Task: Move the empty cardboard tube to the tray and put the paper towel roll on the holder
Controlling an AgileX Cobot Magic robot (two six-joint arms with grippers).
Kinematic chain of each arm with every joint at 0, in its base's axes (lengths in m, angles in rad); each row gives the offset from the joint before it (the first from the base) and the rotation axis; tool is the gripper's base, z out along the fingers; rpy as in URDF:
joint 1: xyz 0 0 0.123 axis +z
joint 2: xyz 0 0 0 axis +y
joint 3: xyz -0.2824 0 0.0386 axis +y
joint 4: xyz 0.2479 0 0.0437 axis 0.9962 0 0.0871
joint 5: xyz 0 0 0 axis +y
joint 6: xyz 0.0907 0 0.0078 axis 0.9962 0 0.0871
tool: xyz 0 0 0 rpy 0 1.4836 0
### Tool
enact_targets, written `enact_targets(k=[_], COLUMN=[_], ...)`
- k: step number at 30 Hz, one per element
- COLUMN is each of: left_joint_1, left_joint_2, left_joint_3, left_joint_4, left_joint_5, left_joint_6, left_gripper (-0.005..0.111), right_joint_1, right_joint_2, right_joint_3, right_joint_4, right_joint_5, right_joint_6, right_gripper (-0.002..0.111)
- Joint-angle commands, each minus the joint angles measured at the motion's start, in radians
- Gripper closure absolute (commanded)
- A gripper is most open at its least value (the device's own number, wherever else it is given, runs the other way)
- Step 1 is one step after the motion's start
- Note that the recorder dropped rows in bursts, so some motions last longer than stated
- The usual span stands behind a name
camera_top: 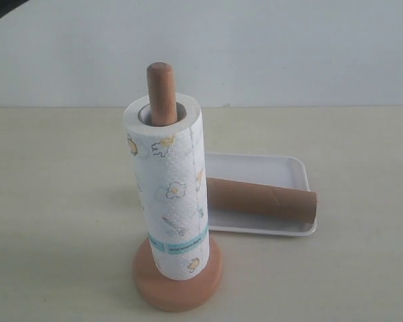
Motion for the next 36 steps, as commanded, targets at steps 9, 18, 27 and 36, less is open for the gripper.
enact_targets(k=[9, 18, 27, 36], left_joint_1=[-0.003, -0.003, -0.003, -0.003], left_joint_2=[-0.061, -0.438, -0.680, -0.679], left_joint_3=[0.004, 0.004, 0.004, 0.004], left_joint_4=[0.004, 0.004, 0.004, 0.001], left_joint_5=[0.041, 0.056, 0.056, 0.056], left_joint_6=[-0.009, 0.007, 0.011, 0.011], left_gripper=[0.102, 0.102, 0.102, 0.102], right_joint_1=[-0.002, -0.002, -0.002, -0.002], right_joint_2=[-0.004, -0.004, -0.004, -0.004], right_joint_3=[-0.001, -0.001, -0.001, -0.001], right_joint_4=[0.001, 0.001, 0.001, 0.001], right_joint_5=[-0.009, -0.007, -0.007, -0.007], right_joint_6=[-0.004, -0.004, -0.004, -0.004], right_gripper=[0.108, 0.108, 0.108, 0.108])
